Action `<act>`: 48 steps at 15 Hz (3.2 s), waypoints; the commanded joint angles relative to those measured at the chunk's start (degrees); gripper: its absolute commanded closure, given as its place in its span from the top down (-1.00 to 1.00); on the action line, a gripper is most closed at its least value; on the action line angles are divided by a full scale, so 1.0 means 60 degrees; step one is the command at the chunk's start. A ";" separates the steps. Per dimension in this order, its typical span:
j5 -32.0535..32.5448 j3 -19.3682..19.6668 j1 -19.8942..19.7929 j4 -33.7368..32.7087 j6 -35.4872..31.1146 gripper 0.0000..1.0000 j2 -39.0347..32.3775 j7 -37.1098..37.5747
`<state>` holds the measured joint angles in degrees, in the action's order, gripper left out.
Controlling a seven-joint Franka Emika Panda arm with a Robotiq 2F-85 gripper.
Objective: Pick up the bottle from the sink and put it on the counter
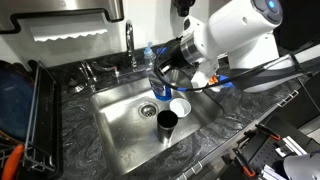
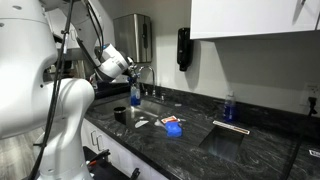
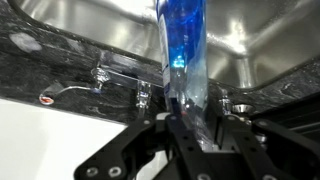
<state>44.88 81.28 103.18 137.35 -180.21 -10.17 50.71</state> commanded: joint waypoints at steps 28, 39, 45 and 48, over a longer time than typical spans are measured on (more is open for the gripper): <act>0.2582 1.1347 0.6180 0.3652 -0.1080 -0.85 -0.3022 0.1636; 0.3582 1.0696 0.3593 0.3427 -0.2650 -0.85 -0.2646 0.0412; 0.2497 0.9246 0.1406 0.2543 -0.3035 -0.85 -0.1559 -0.1038; 0.1838 0.8227 0.0370 0.1876 -0.3000 -0.85 -0.0432 -0.1796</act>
<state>58.48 136.33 112.03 153.36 -196.44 -19.61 44.91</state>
